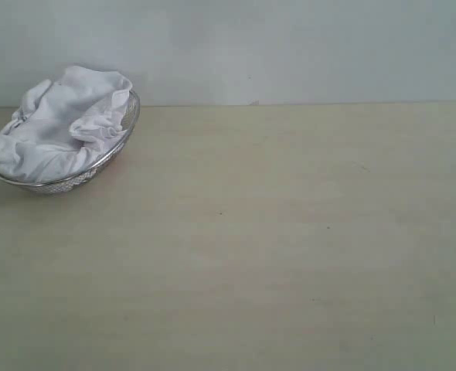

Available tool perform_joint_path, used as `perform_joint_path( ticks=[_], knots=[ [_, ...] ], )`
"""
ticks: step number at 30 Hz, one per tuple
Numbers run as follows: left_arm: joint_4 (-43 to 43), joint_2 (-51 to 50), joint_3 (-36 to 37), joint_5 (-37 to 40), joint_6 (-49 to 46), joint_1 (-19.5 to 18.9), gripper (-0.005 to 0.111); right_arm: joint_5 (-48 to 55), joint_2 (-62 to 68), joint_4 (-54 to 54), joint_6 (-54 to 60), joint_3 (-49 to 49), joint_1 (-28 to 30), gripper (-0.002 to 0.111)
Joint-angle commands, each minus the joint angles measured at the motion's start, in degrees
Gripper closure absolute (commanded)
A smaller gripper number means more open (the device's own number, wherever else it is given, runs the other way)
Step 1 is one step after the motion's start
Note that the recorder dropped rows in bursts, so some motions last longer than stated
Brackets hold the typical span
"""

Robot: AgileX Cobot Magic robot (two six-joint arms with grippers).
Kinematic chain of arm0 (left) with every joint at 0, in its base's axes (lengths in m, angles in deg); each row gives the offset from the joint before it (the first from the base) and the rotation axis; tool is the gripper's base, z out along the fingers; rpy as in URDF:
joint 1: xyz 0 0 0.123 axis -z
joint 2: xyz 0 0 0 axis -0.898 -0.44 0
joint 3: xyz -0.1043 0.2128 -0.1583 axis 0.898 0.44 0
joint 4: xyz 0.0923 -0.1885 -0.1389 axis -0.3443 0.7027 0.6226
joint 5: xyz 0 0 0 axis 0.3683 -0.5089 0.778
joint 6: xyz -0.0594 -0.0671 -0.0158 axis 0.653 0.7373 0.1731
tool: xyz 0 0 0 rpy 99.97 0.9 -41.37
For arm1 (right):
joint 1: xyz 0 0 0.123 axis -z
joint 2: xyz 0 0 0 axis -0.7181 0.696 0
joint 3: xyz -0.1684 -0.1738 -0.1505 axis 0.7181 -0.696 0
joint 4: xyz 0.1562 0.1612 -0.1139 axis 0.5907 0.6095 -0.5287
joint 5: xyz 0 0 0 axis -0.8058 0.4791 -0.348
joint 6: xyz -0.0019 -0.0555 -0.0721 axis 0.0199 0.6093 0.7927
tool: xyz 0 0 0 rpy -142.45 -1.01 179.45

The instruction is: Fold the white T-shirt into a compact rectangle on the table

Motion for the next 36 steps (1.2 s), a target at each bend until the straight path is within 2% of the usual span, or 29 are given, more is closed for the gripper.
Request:
perform_joint_path(
  ticks=[1, 4, 6, 9, 13, 18, 23, 27, 32, 36],
  knots=[
    [0.68, -0.26, -0.34, -0.02, -0.31, -0.09, 0.102, -3.43, 0.06, -0.58, 0.18, 0.38, 0.18, 0.109],
    [0.66, -0.26, -0.34, -0.23, -1.01, -0.09, 0.102, -3.65, 0.06, -0.43, -3.08, 0.50, 0.18, 0.109],
    [0.66, -0.36, -0.34, -0.52, -2.77, -0.09, 0.102, 0.50, 0.22, -0.43, -5.43, 1.51, 0.18, 0.109],
    [0.86, -0.92, -0.49, -0.67, -3.78, -0.09, 0.102, 5.99, 3.19, -1.38, -2.24, 4.13, 0.18, 0.109],
    [1.09, -3.72, -2.19, -0.67, -3.94, -0.09, 0.102, 7.03, 12.19, -1.66, -0.18, 9.32, 0.18, 0.109],
    [1.09, -9.56, -6.47, 0.61, -5.58, -0.09, 0.102, 13.70, 26.72, -1.81, -0.08, 17.15, 0.18, 0.109],
    [1.99, -16.64, -13.43, 4.82, -7.91, -0.09, 0.102, 7.12, 36.90, -1.81, -0.68, 19.79, 0.18, 0.109],
    [8.77, -22.25, -18.88, 7.73, -14.28, -0.09, 0.102, 1.28, 40.02, -1.69, -2.82, 19.79, 0.18, 0.109],
    [21.66, -27.75, -23.76, 14.22, -26.95, -0.09, 0.102, -4.23, 40.26, -1.62, -4.91, 19.79, 0.18, 0.109],
    [24.65, -29.52, -26.31, 12.59, -28.80, -0.09, 0.102, -3.67, 40.13, -1.62, -4.91, 19.79, 0.18, 0.109]
  ],
)
